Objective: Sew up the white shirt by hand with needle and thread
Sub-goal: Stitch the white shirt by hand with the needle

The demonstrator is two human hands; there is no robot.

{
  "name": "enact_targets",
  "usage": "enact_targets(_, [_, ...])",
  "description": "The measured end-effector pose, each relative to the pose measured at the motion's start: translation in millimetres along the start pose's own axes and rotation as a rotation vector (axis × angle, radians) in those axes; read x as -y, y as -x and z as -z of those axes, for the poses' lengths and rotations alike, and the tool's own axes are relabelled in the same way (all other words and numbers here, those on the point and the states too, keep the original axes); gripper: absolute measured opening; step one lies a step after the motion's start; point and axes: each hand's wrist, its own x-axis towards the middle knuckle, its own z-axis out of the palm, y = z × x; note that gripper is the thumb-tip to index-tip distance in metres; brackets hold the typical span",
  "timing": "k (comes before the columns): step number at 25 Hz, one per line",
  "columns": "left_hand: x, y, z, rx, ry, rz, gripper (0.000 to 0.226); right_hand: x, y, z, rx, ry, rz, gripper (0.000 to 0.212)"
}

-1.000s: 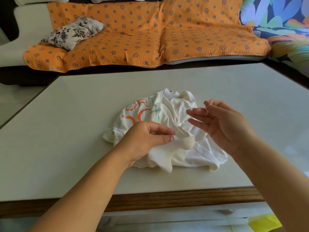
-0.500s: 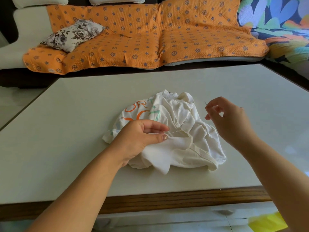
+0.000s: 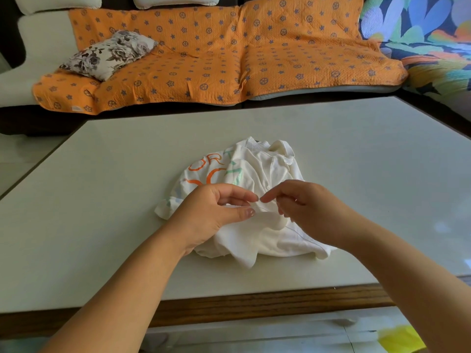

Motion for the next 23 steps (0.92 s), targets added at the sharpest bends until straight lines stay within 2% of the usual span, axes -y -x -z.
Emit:
enact_targets(3, [-1,0,0,0.003,-0.022,-0.012,0.024,2,3,-5,0.002,-0.076,0.032,0.016])
enact_targets(5, [-1,0,0,0.005,-0.029,-0.016,0.025,-1,2,-7,-0.028,-0.017,0.058,0.009])
enact_targets(10, [-2,1,0,0.006,-0.052,-0.022,0.024,-9,-6,1,-0.282,0.083,0.023,0.012])
enact_targets(12, [-2,1,0,0.002,-0.055,-0.022,0.024,-14,-10,8,-0.402,0.137,-0.036,0.015])
enact_targets(15, [-2,0,0,-0.001,-0.058,-0.029,0.024,-20,-13,17,-0.492,0.187,-0.128,0.019])
enact_targets(17, [-1,-1,-1,0.000,-0.058,-0.031,0.024,-23,-15,18,-0.487,0.222,-0.157,0.022])
enact_targets(20, [0,-1,-1,-0.009,-0.077,-0.035,0.025,-26,-17,14,-0.363,0.306,-0.185,0.026])
enact_targets(23, [0,-1,0,-0.013,-0.075,-0.034,0.026,-21,-13,11,-0.370,0.299,-0.114,0.030])
